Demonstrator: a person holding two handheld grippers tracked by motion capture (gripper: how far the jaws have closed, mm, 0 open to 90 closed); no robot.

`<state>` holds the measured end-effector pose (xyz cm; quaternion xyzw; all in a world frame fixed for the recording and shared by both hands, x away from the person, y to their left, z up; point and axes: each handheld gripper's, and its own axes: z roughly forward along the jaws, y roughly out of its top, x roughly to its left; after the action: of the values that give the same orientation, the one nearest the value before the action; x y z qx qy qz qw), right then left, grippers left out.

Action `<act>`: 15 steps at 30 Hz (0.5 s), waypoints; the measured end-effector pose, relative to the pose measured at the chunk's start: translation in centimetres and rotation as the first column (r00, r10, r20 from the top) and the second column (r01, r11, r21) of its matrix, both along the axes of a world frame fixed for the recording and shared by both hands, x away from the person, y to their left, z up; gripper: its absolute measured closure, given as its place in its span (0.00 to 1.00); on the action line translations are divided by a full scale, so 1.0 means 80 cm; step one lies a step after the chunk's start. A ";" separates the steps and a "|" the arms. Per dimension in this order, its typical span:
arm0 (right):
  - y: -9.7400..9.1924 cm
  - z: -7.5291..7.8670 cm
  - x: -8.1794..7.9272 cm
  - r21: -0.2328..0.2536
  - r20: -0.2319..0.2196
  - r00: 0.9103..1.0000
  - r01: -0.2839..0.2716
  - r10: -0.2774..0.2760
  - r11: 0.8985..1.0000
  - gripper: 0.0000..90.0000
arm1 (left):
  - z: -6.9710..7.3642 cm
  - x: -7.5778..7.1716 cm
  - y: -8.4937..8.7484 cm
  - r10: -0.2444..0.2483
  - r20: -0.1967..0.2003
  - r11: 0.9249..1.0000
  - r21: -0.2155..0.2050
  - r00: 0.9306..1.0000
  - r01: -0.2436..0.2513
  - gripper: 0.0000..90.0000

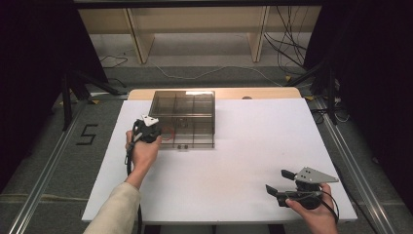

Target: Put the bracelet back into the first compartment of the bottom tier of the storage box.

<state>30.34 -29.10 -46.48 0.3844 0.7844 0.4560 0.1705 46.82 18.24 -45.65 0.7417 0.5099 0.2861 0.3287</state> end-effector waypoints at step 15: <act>0.000 0.000 0.000 0.000 0.000 1.000 0.000 0.000 1.000 0.21 | -0.009 0.005 0.005 0.008 -0.028 1.000 0.014 1.000 -0.007 1.00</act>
<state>30.36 -29.10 -46.49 0.3845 0.7844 0.4559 0.1706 47.24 18.61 -46.39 0.7460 0.5152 0.2805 0.3152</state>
